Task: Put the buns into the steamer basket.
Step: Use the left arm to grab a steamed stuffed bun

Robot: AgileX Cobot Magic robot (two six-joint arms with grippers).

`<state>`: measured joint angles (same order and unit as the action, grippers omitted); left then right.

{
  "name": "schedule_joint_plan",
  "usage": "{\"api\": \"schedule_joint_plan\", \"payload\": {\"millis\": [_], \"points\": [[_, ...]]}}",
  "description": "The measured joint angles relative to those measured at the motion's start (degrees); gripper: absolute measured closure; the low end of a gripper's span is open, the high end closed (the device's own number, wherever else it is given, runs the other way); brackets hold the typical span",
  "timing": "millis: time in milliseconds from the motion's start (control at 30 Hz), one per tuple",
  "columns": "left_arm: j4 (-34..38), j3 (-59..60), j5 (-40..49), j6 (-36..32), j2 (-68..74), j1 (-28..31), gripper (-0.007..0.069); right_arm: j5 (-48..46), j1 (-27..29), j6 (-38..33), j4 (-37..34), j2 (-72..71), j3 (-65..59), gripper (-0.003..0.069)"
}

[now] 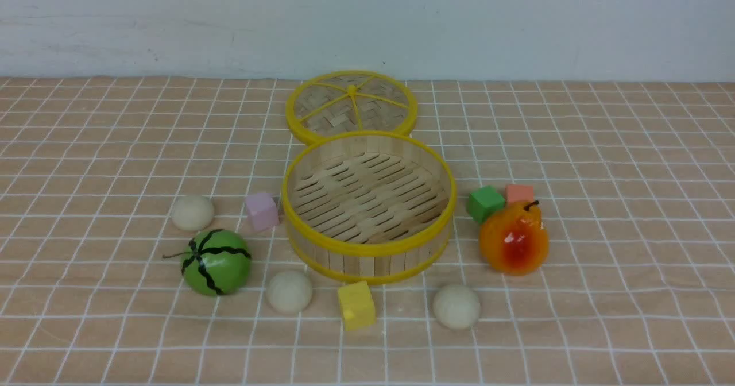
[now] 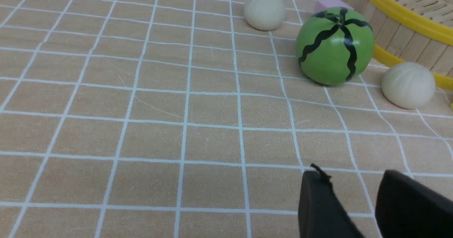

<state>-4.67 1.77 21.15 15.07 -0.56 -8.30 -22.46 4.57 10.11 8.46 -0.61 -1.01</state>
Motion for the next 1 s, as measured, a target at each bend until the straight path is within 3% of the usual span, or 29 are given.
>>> {"api": "schedule_joint_plan", "payload": {"millis": [1000], "points": [[1.08,0.0,-9.37,1.6,0.0,0.0,0.0386,0.0,0.0,0.0,0.0,0.0,0.0,0.0418]]}}
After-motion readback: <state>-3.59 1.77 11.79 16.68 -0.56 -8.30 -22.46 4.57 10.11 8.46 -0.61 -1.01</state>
